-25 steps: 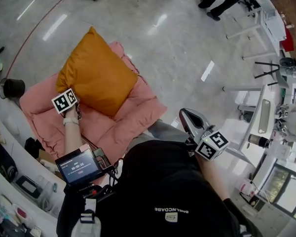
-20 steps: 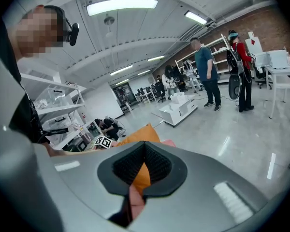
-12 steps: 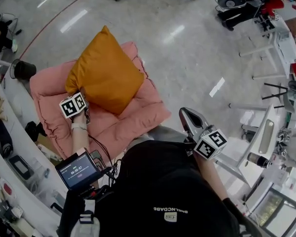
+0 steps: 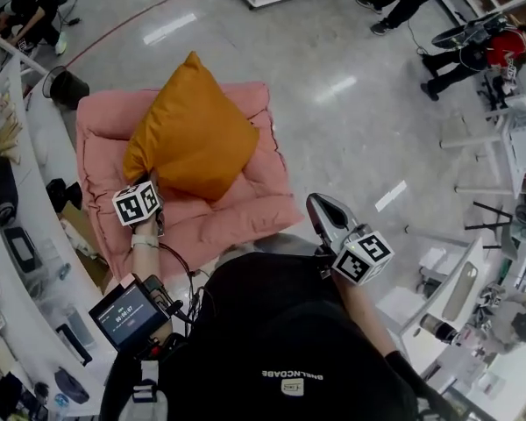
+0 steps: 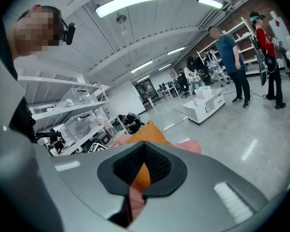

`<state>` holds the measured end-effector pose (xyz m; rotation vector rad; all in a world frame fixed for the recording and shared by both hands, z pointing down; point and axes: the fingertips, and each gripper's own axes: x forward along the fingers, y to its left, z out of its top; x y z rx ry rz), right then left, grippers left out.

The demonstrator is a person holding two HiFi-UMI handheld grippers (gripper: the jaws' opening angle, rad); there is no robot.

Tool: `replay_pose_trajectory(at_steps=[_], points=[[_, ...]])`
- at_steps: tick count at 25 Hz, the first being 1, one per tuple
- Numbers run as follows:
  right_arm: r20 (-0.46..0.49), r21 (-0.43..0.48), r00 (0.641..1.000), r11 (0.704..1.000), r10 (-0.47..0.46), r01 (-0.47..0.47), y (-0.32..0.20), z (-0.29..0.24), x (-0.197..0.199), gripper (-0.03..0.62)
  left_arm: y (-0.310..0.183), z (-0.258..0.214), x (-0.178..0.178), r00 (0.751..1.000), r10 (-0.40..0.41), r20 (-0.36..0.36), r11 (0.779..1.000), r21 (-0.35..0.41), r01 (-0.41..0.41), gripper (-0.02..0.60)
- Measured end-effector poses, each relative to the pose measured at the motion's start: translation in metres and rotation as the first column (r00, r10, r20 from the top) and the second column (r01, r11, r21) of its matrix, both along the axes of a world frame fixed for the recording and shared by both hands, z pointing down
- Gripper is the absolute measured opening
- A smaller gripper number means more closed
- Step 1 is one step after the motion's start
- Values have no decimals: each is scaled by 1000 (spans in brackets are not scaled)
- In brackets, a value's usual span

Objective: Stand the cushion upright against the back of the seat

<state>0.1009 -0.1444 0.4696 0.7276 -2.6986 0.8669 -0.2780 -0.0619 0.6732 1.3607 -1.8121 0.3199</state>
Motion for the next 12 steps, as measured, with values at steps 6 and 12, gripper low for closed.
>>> replay_pose_trajectory(at_steps=[6, 12], points=[[14, -10, 992, 992, -122, 122, -2, 3, -29, 6, 50, 0, 6, 995, -100, -13, 995, -12, 100, 31], [37, -6, 973, 973, -228, 229, 4, 6, -50, 7, 84, -3, 39, 992, -127, -5, 992, -11, 127, 29]])
